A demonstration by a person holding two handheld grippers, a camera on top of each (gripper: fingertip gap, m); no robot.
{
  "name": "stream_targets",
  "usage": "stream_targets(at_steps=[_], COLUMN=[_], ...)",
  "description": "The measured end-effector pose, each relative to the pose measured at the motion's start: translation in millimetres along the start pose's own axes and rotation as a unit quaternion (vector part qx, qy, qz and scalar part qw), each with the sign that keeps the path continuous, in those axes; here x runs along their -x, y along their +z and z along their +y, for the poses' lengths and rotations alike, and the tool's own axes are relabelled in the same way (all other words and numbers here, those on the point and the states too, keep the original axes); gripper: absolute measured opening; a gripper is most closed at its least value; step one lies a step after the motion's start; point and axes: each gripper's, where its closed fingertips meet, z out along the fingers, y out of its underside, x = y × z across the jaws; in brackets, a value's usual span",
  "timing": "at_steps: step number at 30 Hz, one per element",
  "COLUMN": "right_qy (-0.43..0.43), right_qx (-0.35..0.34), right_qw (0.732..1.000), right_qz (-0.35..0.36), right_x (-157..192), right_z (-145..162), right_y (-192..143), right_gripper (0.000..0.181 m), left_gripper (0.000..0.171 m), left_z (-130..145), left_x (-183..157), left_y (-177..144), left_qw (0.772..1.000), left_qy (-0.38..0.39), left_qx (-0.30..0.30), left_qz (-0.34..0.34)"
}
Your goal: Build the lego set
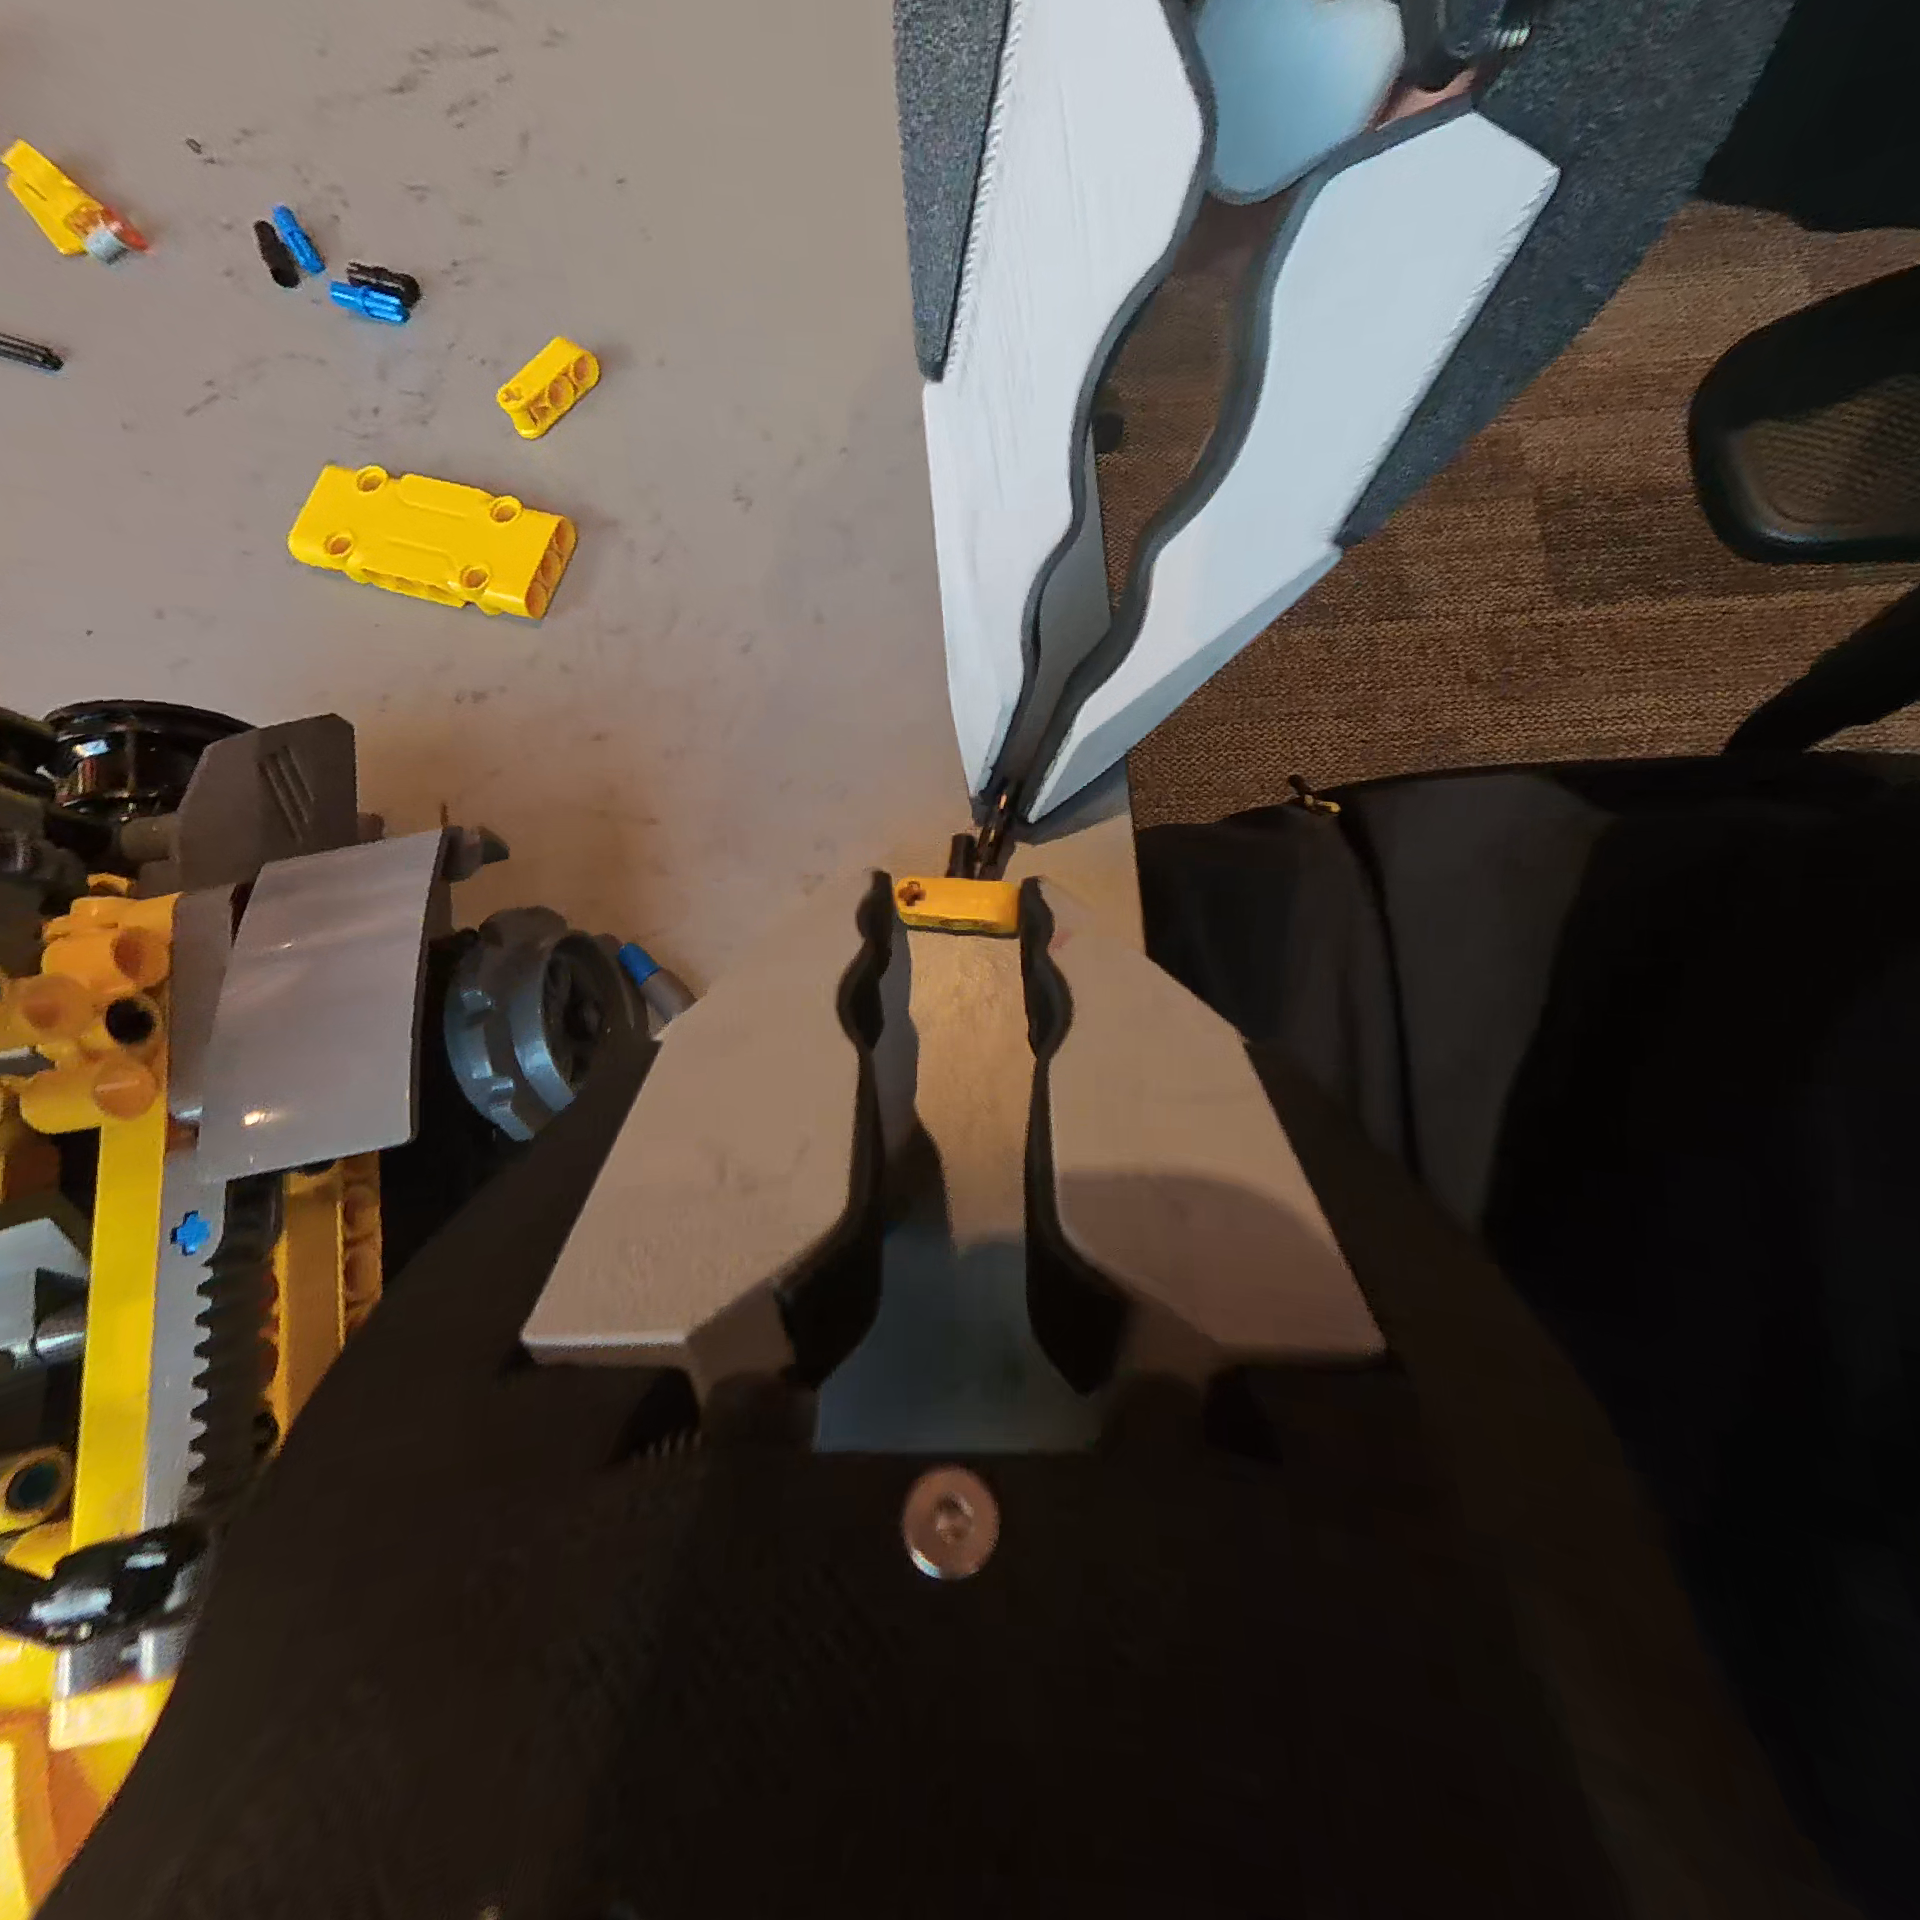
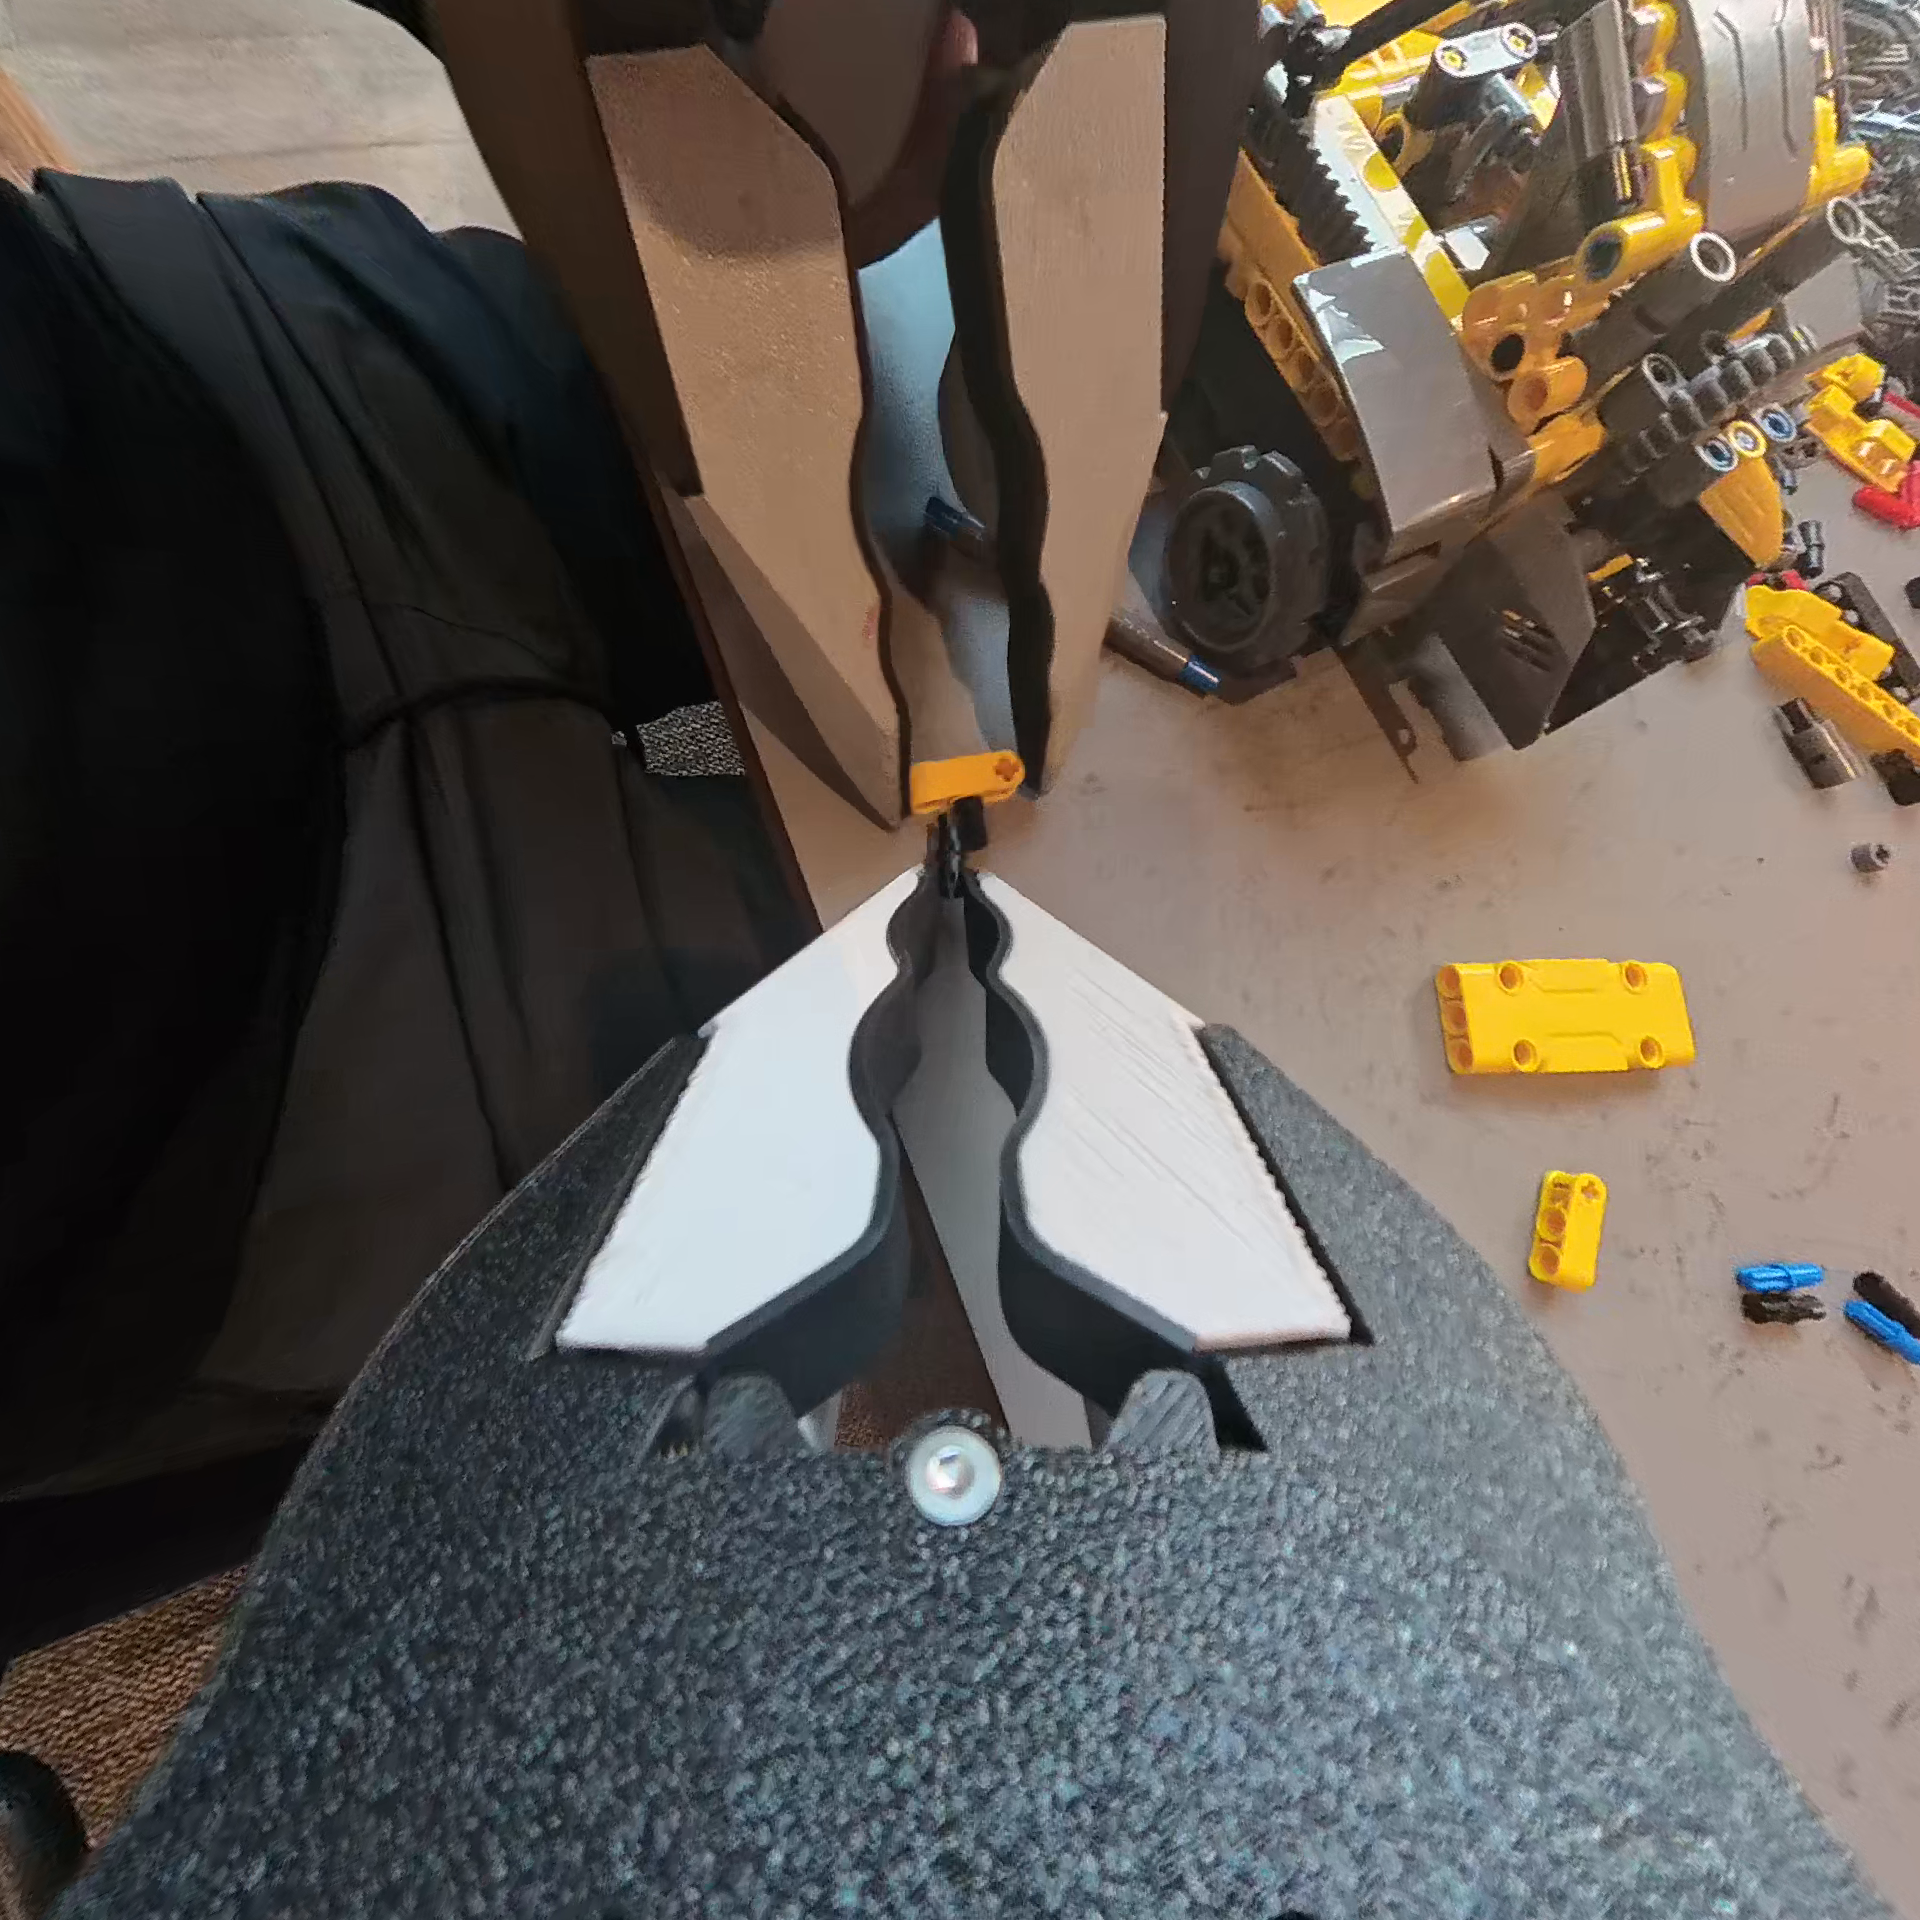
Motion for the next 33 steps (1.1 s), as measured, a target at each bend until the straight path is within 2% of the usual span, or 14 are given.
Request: stream_targets(at_steps=[6,16,20,25,33], right_qy=[-0.014,-0.013,-0.026,-0.009,0.019], right_qx=[0.001,-0.026,-0.011,-0.007,0.004], right_qw=[1.0,1.0,1.0,0.999,1.0], right_qz=[-0.005,-0.009,-0.01,-0.038,-0.019], right_x=[4,7,8,14,13], right_z=[-1,-4,-4,-6,-7], right_y=[4,6,6,6,8], right_gripper=[0.004,0.004,0.004,0.004,0.003], left_gripper=[0.022,0.021,0.021,0.021,0.021], left_z=[1,3,2,3,4], left_x=[-1,-4,-4,-7,-6], left_y=[0,-4,-4,-6,-7], left_qw=[1.0,0.998,0.997,0.995,0.995], left_qy=[0.005,0.061,0.075,0.095,0.095], left_qx=[-0.009,-0.016,-0.018,-0.022,-0.021], left_qz=[0.018,0.002,-0.001,-0.001,-0.007])
